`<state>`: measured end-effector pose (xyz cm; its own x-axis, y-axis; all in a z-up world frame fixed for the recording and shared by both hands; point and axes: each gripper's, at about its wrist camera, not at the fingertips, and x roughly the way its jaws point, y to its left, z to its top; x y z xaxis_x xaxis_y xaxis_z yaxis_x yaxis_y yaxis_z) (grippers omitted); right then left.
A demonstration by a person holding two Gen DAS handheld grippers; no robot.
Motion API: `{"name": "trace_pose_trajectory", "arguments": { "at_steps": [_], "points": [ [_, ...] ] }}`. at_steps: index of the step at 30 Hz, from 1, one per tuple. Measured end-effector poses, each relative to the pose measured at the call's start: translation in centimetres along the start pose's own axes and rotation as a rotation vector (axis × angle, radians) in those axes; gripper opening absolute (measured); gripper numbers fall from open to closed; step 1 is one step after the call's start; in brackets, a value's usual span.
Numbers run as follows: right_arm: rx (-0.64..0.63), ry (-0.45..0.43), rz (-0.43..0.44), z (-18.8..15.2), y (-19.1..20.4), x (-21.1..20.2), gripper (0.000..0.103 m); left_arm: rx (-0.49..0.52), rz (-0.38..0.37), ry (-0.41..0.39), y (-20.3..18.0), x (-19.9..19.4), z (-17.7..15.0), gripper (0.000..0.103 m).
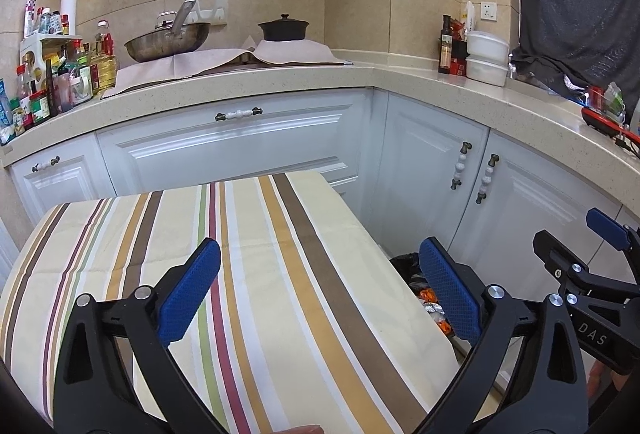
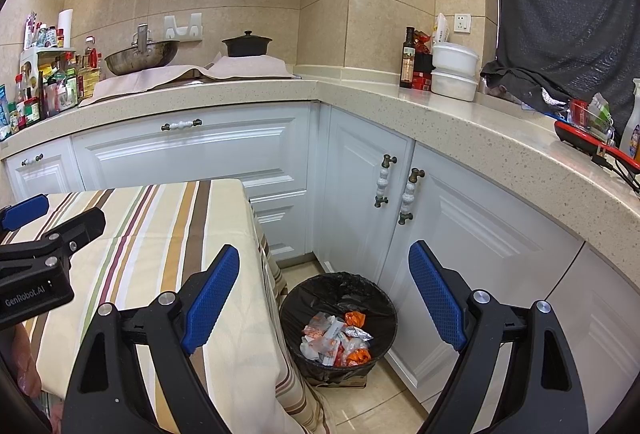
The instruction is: Collect trash
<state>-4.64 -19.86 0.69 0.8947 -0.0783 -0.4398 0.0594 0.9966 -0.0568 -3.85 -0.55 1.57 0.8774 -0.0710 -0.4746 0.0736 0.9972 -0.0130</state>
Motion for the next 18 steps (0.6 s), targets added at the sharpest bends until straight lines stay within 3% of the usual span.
{"name": "trace_pose_trajectory", "arguments": {
  "at_steps": [9, 18],
  "points": [
    [-0.001, 0.001, 0.0, -0.18, -0.13, 0.01, 0.084, -0.014, -0.028, 0.026, -0.05, 0.3, -0.2, 0.098],
    [-0.002, 0.003, 0.005, -0.41, -0.29, 0.15, 0.084, 0.012, -0.008, 0.034, -0.09, 0.58, -0.24, 0.098]
  ]
}}
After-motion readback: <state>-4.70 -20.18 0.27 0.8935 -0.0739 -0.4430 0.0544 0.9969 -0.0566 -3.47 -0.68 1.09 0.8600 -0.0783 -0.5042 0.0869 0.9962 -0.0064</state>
